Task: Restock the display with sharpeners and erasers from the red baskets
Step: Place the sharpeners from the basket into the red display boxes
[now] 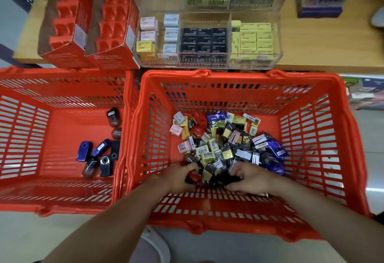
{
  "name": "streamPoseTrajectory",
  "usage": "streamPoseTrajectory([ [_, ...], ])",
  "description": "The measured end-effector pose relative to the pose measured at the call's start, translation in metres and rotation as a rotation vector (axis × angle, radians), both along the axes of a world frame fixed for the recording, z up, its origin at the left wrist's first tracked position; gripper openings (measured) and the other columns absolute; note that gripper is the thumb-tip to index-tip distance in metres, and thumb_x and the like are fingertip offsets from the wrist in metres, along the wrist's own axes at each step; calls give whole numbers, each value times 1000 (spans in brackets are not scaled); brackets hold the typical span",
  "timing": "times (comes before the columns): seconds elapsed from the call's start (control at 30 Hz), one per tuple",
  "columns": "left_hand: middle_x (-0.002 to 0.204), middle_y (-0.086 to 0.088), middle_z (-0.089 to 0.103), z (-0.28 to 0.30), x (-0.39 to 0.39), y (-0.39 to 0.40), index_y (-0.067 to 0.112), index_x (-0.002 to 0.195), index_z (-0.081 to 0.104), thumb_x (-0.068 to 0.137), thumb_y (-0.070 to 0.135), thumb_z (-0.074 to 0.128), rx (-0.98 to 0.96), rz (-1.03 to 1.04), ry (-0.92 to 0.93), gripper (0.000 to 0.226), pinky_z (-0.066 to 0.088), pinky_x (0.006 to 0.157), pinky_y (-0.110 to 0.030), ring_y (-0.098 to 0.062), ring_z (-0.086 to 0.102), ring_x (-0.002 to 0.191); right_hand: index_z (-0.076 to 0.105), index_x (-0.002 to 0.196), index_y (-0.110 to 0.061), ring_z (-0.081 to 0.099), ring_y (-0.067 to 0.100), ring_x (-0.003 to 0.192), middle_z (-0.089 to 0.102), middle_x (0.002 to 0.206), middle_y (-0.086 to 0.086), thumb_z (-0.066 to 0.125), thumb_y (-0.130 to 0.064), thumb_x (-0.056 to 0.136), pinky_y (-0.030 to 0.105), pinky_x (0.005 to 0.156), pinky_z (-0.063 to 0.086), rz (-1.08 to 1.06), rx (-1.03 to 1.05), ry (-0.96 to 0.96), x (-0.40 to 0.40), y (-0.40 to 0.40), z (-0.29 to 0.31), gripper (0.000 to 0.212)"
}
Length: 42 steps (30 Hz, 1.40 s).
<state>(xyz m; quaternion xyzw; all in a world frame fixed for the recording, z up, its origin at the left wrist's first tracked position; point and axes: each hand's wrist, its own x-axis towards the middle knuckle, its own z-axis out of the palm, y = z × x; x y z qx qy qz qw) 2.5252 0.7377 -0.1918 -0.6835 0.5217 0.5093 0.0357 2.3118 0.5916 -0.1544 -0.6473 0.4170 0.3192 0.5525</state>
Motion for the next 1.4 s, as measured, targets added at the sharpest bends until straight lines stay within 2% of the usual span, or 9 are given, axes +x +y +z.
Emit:
streamPoseTrajectory([
  [0.17, 120, 1, 62, 8, -3, -10, 34, 130, 50, 90, 35, 68, 13, 469, 231, 44, 48, 80, -21, -15, 62, 101, 56, 122, -22, 73, 23, 95, 72, 110, 13, 71, -23, 89, 31, 75, 60, -700, 388, -94, -20, -11, 8, 36],
  [0.3, 113, 3, 64, 6, -6, -1, 32, 118, 57, 94, 39, 63, 144, 237, 216, 26, 49, 91, -32, -19, 60, 107, 56, 124, -14, 73, 23, 94, 75, 102, 12, 67, -21, 92, 33, 75, 61, -832, 390, -72, -13, 2, 0, 35],
  [0.47, 118, 6, 62, 11, -12, -5, 34, 111, 58, 95, 33, 62, 118, 231, 318, 17, 47, 100, -40, -15, 59, 110, 54, 125, -10, 74, 24, 91, 70, 112, 17, 61, -12, 93, 34, 69, 60, -863, 398, -56, -7, 10, -10, 33],
  [0.7, 134, 8, 55, 27, -24, -31, 49, 118, 55, 88, 49, 61, 326, 170, 350, 31, 35, 109, -40, -17, 48, 124, 63, 117, -18, 70, 30, 101, 68, 116, 15, 63, 0, 83, 45, 85, 59, -749, 406, -51, -9, 8, -12, 39],
  [0.8, 131, 14, 56, 33, -27, -32, 50, 116, 56, 89, 52, 61, 354, 193, 407, 28, 36, 101, -31, -8, 49, 120, 58, 120, -18, 67, 31, 107, 61, 125, 15, 63, 3, 80, 45, 92, 56, -679, 444, -30, -11, 7, -10, 46],
  [0.87, 128, 19, 55, 36, -28, -32, 46, 125, 54, 86, 62, 62, 361, 144, 425, 43, 37, 93, -24, -1, 49, 114, 55, 122, -16, 66, 30, 109, 59, 128, 15, 64, 1, 81, 41, 91, 56, -643, 449, -20, -9, 9, -10, 45],
  [1.07, 119, 17, 63, 41, -38, -40, 43, 116, 57, 68, 71, 72, 324, 66, 350, 57, 47, 101, -34, -8, 59, 110, 49, 129, -16, 73, 22, 85, 59, 123, 12, 66, -3, 84, 40, 81, 59, -739, 454, -19, -9, 10, -16, 50],
  [1.3, 101, 14, 69, 35, -43, -39, 41, 98, 63, 66, 28, 86, 199, 234, 405, 42, 55, 85, -26, -5, 65, 94, 52, 126, -4, 68, 36, 106, 61, 128, 20, 68, -4, 87, 45, 84, 58, -946, 598, -129, -13, -1, -6, 42],
  [1.4, 98, 7, 73, 33, -42, -34, 33, 96, 68, 67, 14, 87, 203, 443, 477, 39, 57, 89, -32, -12, 68, 95, 56, 126, -7, 67, 33, 108, 65, 124, 17, 67, -9, 90, 45, 88, 57, -967, 470, -149, -15, -9, -4, 37],
])
